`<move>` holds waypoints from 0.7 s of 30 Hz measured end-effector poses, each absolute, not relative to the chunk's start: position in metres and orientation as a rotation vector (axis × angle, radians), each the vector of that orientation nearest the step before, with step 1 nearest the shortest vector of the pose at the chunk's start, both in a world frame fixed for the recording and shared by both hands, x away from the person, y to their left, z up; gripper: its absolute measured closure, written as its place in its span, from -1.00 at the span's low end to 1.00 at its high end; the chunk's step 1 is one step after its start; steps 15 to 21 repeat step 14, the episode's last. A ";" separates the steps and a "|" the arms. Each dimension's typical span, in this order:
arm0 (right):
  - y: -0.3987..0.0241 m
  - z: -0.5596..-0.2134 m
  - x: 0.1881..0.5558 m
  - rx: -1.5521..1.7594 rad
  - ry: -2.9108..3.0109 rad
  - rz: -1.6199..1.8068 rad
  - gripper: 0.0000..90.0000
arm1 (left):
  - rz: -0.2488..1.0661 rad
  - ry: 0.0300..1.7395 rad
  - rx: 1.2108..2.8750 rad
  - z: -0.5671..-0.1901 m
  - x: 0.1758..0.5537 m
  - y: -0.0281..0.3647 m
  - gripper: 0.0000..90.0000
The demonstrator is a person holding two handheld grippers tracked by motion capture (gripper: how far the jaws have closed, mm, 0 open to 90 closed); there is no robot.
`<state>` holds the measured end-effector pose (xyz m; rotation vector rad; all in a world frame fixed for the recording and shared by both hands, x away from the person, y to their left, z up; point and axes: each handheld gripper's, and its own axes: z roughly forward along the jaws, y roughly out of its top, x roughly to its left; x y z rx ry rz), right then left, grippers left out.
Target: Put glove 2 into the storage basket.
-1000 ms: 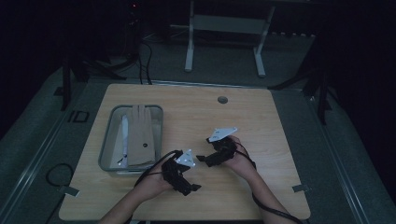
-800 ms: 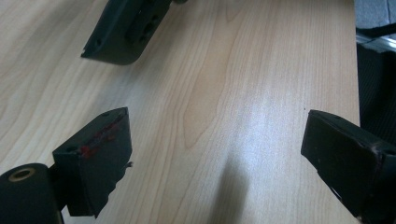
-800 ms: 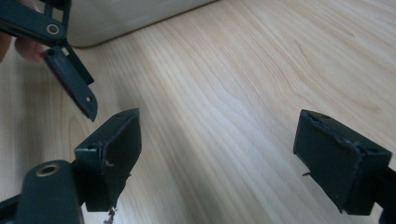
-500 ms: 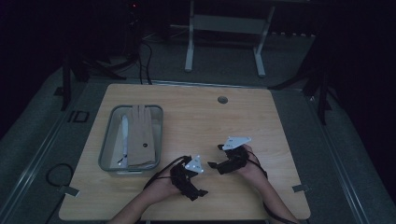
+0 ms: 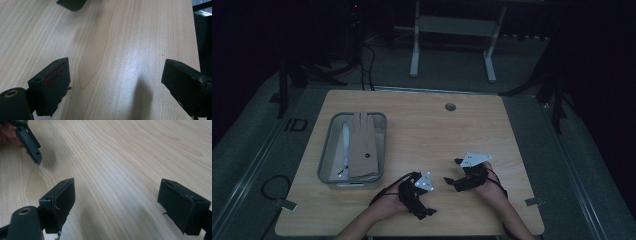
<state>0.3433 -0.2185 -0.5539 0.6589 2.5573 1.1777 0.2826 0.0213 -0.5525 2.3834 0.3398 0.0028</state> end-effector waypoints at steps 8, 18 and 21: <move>-0.219 -0.555 0.344 0.663 2.554 1.168 -0.69 | -0.009 0.338 2.375 -0.553 0.284 0.023 -0.82; -0.220 -0.555 0.345 0.667 2.553 1.169 -0.69 | -0.011 0.339 2.358 -0.554 0.286 0.024 -0.82; -0.220 -0.555 0.345 0.667 2.553 1.169 -0.69 | -0.011 0.339 2.358 -0.554 0.286 0.024 -0.82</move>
